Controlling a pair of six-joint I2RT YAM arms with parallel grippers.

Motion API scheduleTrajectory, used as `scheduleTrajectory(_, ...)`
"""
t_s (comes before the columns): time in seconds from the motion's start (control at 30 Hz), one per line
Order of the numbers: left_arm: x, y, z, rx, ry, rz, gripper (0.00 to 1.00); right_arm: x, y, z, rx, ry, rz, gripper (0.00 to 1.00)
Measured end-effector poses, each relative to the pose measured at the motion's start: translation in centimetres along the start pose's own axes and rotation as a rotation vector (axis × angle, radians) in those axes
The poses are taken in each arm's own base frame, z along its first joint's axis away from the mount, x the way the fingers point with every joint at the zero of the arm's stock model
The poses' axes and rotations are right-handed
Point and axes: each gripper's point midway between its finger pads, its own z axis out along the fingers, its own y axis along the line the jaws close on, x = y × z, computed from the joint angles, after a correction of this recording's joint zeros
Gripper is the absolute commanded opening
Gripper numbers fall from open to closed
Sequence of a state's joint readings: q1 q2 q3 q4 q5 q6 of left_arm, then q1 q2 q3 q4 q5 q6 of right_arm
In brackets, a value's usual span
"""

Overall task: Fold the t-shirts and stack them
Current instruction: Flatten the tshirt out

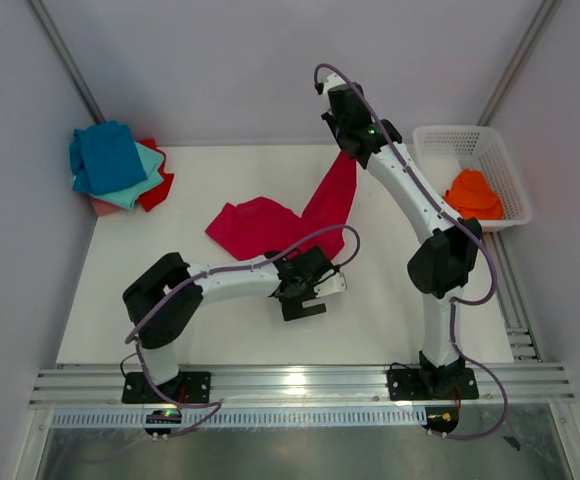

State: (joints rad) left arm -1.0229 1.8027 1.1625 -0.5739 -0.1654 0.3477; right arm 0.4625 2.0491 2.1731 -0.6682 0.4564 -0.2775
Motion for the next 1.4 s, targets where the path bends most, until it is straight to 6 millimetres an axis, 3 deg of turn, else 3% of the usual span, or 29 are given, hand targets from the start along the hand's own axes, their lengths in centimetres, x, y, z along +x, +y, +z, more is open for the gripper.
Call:
scheduleTrajectory(0.3,-1.5,1.2,0.8,-0.040,-0.011,-0.007,0.99,0.5,0.2,0.0,-0.006,0.009,-0.005,0.03)
scheduleTrajectory(0.37,-1.9,1.5,1.0,-0.051,-0.018,-0.008,0.92,0.9,0.3,0.0,-0.011,0.018,-0.010,0.03)
scheduleTrajectory(0.4,-2.1,1.6,1.1,-0.055,-0.020,-0.009,0.85,1.2,0.4,0.0,-0.013,0.024,-0.012,0.03)
scheduleTrajectory(0.43,-2.3,1.7,1.2,-0.059,-0.023,-0.010,0.66,1.4,0.5,0.0,-0.016,0.029,-0.015,0.03)
scheduleTrajectory(0.5,-2.7,1.9,1.6,-0.062,-0.029,-0.014,0.44,1.6,0.6,0.0,-0.019,0.034,-0.017,0.03)
scheduleTrajectory(0.53,-2.9,1.8,1.9,-0.062,-0.029,-0.013,0.18,1.6,0.5,0.0,-0.018,0.034,-0.018,0.03)
scheduleTrajectory(0.6,-3.0,1.9,2.4,-0.063,-0.023,-0.011,0.00,1.6,0.4,-0.1,-0.017,0.032,-0.016,0.03)
scheduleTrajectory(0.87,-3.4,2.9,2.7,-0.071,-0.020,-0.032,0.00,1.6,-0.5,-0.5,-0.006,0.028,-0.004,0.03)
scheduleTrajectory(0.97,-2.9,4.7,2.1,-0.078,-0.017,-0.087,0.00,2.3,-0.9,-0.5,-0.002,0.042,-0.001,0.03)
scheduleTrajectory(1.03,-2.4,6.9,1.1,-0.091,-0.024,-0.155,0.00,3.0,-1.0,-0.4,0.000,0.057,-0.001,0.03)
scheduleTrajectory(1.13,-1.8,12.1,-2.1,-0.154,-0.077,-0.275,0.00,4.1,-1.1,0.0,0.002,0.080,-0.001,0.03)
scheduleTrajectory(1.27,-1.2,19.3,-10.2,-0.315,-0.236,-0.418,0.01,5.3,-0.8,0.5,-0.003,0.107,-0.002,0.03)
scheduleTrajectory(1.3,-1.3,20.0,-11.9,-0.341,-0.270,-0.430,0.11,5.5,-0.7,0.6,-0.004,0.110,-0.003,0.03)
scheduleTrajectory(1.33,-1.6,20.4,-13.9,-0.361,-0.311,-0.431,0.51,5.5,-0.7,0.6,-0.006,0.110,-0.002,0.03)
scheduleTrajectory(1.4,-2.6,20.2,-16.5,-0.366,-0.385,-0.419,0.82,5.4,-0.7,0.6,-0.007,0.104,0.002,0.03)
